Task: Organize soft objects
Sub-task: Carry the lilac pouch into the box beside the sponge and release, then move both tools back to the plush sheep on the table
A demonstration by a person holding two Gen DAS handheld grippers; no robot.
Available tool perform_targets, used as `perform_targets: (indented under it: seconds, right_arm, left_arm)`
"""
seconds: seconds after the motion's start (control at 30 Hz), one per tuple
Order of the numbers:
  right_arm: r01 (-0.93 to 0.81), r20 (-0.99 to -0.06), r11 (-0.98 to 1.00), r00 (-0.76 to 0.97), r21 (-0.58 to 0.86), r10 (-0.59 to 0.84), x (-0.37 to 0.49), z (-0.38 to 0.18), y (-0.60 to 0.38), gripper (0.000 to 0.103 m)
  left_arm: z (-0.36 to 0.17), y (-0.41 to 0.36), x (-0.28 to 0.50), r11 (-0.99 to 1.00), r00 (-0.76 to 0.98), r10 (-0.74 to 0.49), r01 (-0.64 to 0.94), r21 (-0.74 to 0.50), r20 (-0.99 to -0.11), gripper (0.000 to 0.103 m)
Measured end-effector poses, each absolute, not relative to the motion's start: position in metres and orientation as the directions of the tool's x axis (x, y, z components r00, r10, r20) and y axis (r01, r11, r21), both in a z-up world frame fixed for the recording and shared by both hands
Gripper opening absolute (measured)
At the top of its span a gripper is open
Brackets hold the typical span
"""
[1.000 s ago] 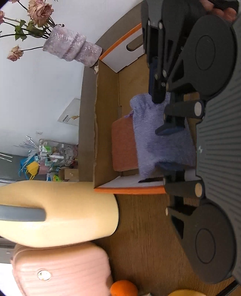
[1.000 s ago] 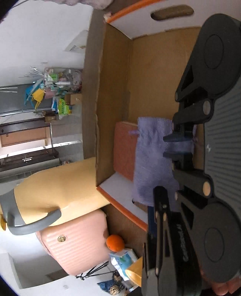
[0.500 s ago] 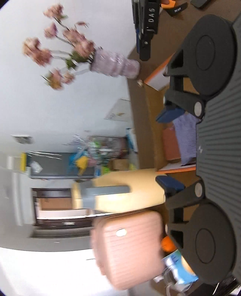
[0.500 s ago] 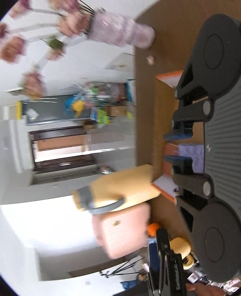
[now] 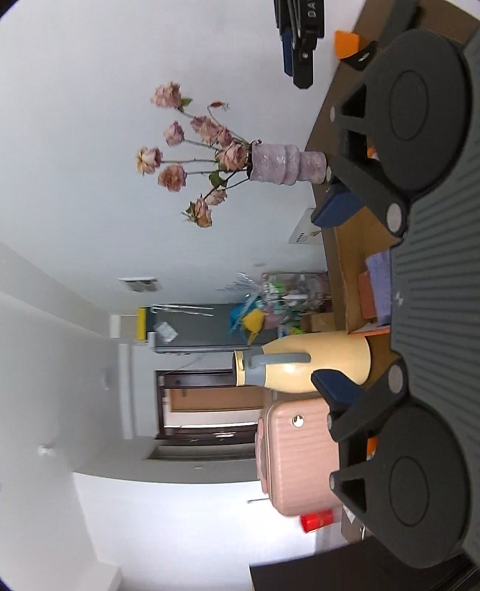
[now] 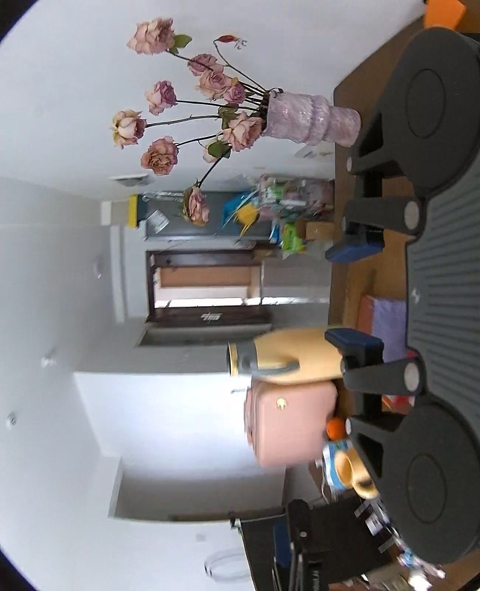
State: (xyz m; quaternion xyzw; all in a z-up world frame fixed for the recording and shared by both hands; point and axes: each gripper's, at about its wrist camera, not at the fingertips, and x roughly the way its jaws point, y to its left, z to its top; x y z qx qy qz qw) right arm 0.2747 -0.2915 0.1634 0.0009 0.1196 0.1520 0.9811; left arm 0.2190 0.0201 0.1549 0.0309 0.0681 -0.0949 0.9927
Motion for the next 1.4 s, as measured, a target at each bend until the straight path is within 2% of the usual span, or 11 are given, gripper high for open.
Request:
perform_targets:
  seconds: [0.1,0.23,0.63,0.73,0.93,1.07,1.2,1.23,1.27,1.3,1.4]
  right_arm:
    - [-0.319,-0.214,0.948,0.925,0.014,0.314,0.229,0.14,-0.292,0.048]
    - [-0.306,-0.193,0.952,0.933,0.016,0.303,0.178,0.1,-0.292,0.055]
    - [-0.197,-0.358,0.969,0.903,0.152,0.239,0.152,0.016,-0.303,0.058]
    - [-0.188,-0.375,0.97,0.897,0.157,0.235,0.166,0.002,-0.295,0.075]
    - [-0.145,-0.433,0.967,0.873,0.208,0.224,0.216,-0.02,-0.29,0.075]
    - [-0.131,-0.431,0.968,0.877,0.213,0.213,0.236,-0.027,-0.298,0.074]
    - [-0.069,-0.457,0.959,0.868,0.275,0.193,0.254,-0.038,-0.315,0.071]
    - [-0.061,-0.46,0.957,0.867,0.284,0.192,0.257,-0.041,-0.319,0.071]
    - [-0.056,-0.462,0.956,0.867,0.287,0.189,0.258,-0.042,-0.321,0.071]
    - [-0.05,-0.465,0.957,0.866,0.287,0.185,0.259,-0.043,-0.322,0.071]
    - [-0.023,-0.465,0.952,0.869,0.304,0.17,0.261,-0.047,-0.328,0.073]
  left_arm:
    - [0.125,0.021,0.18,0.979,0.977,-0.175,0.186,0.083,-0.122,0.094]
    - [0.084,0.022,0.145,0.976,0.963,-0.198,0.21,0.051,-0.18,0.095]
    - [0.038,0.002,0.158,0.968,0.929,-0.21,0.242,0.069,-0.305,0.097]
    - [0.026,-0.01,0.177,0.964,0.912,-0.22,0.258,0.066,-0.345,0.097]
    - [0.0,-0.045,0.214,0.941,0.865,-0.283,0.333,0.053,-0.415,0.097]
    - [-0.018,-0.071,0.241,0.92,0.791,-0.352,0.391,-0.029,-0.501,0.097]
    - [-0.031,-0.103,0.26,0.894,0.761,-0.401,0.448,-0.035,-0.51,0.097]
    - [-0.034,-0.107,0.264,0.893,0.757,-0.401,0.449,-0.035,-0.516,0.096]
    - [-0.037,-0.111,0.269,0.893,0.752,-0.397,0.449,-0.032,-0.526,0.086]
    - [-0.039,-0.113,0.272,0.893,0.748,-0.392,0.449,-0.026,-0.536,0.067]
    - [-0.044,-0.105,0.276,0.892,0.73,-0.377,0.453,-0.01,-0.571,0.045]
